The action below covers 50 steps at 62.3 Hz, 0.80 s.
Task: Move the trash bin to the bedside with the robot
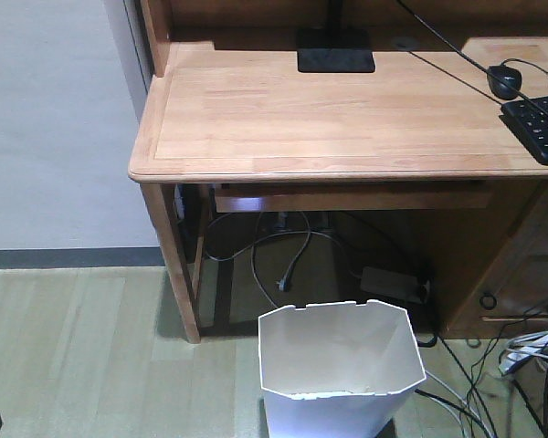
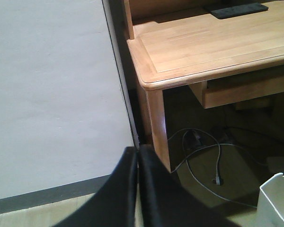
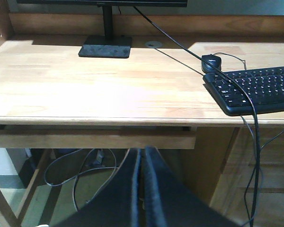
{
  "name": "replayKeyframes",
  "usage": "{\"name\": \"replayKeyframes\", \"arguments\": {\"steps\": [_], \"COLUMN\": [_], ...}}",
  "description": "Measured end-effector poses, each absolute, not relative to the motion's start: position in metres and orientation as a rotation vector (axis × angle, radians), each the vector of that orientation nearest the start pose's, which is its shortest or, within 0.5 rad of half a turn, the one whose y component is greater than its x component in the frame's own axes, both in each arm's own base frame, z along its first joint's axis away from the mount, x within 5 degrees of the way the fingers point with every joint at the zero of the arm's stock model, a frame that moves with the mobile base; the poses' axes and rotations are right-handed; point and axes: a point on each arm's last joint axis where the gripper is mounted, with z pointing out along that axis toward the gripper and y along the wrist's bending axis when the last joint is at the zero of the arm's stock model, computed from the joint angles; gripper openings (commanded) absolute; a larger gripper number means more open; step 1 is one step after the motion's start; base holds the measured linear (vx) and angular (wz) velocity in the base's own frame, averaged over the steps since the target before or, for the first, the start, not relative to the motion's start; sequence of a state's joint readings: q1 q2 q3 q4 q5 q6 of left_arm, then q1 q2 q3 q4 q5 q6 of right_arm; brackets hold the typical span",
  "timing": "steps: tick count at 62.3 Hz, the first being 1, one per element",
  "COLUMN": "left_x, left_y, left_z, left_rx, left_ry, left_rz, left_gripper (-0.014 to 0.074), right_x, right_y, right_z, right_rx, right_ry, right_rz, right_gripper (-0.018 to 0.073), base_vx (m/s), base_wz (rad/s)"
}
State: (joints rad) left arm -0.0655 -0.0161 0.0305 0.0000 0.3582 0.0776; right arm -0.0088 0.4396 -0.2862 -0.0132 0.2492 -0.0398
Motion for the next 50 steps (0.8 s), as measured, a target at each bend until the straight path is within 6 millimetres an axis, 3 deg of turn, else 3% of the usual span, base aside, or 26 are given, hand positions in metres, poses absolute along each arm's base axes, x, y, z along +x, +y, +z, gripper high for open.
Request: {"name": "replayKeyframes", "arguments": {"steps": [26,50], "left_x": [0.0527,0.0527], "left_y": [-0.0035,-0.0035], "left_z": [0.1715,0.1715], "left_rx": [0.133,0.133], "left_ry": [1.851,1.851], "left_rz": [0.008,0.008], "left_gripper": [-0.0007,-0.0007], "right_x": [0.0992,0.105], "right_y": [-0.0016,0.0007], "right_z": [0.2559,0.2577], "right_rx": [-0.053,0.017], "right_ry": [1.881,1.956], "right_rz": [-0.061,0.024], "right_gripper": [0.0509,0.0541], "base_vx": [0.0,0.0], "base_wz": [0.0,0.0]}}
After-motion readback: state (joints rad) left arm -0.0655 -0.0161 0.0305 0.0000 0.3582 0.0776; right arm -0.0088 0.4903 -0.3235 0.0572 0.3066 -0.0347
